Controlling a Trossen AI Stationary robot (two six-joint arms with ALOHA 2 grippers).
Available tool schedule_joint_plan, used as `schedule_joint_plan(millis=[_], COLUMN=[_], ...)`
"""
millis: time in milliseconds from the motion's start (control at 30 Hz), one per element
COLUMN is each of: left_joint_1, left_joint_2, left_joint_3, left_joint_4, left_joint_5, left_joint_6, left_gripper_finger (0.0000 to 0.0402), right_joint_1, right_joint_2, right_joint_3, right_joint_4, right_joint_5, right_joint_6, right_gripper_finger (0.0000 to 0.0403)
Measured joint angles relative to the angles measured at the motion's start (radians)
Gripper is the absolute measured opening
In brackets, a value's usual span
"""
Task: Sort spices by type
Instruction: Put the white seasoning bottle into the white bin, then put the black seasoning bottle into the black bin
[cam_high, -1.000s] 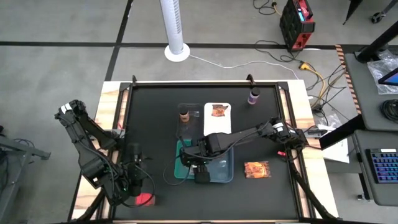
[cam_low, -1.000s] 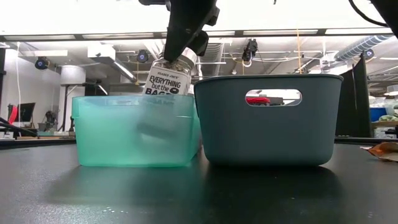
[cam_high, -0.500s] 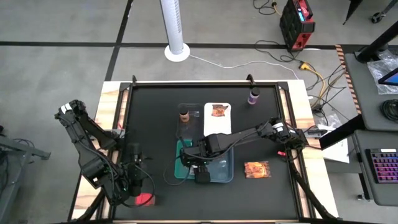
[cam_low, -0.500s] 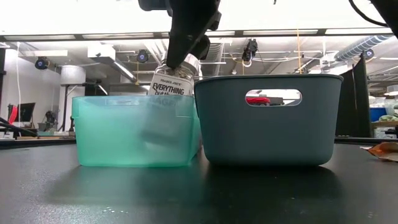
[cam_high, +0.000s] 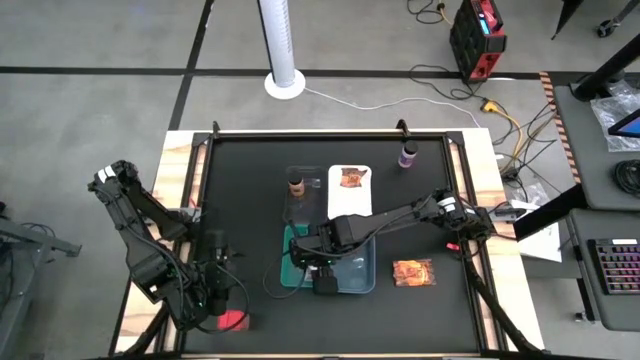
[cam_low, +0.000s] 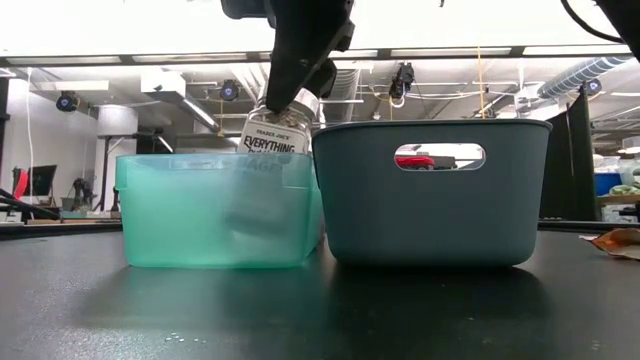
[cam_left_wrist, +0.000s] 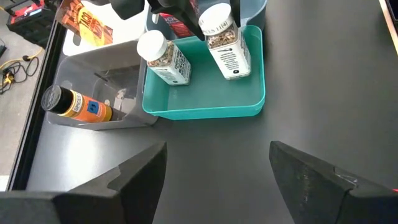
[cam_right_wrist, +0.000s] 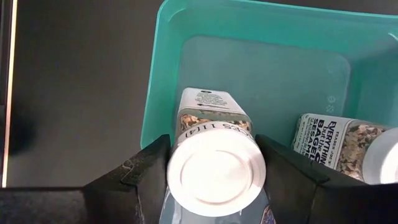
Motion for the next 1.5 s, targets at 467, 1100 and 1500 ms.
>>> schedule_joint_plan(millis=[467, 1100, 1500], left_joint_1=[0.000, 0.000, 0.000], left_joint_2=[0.000, 0.000, 0.000], left_joint_3=[0.000, 0.000, 0.000], left_joint_4=[0.000, 0.000, 0.000], left_joint_5=[0.000, 0.000, 0.000], left_joint_6=[0.000, 0.000, 0.000], left_gripper_finger=[0.0267, 0.0267, 0.0267], right_joint_1=[0.000, 0.000, 0.000], right_joint_2=[0.000, -0.001, -0.001], right_joint_3=[-0.004, -0.002, 0.124], right_joint_4=[0.013, 0.034, -0.106], right_joint_5=[0.000, 0.000, 0.034], right_joint_6=[-0.003, -0.004, -0.011], right_gripper_finger=[0.0216, 0.0235, 0.0260])
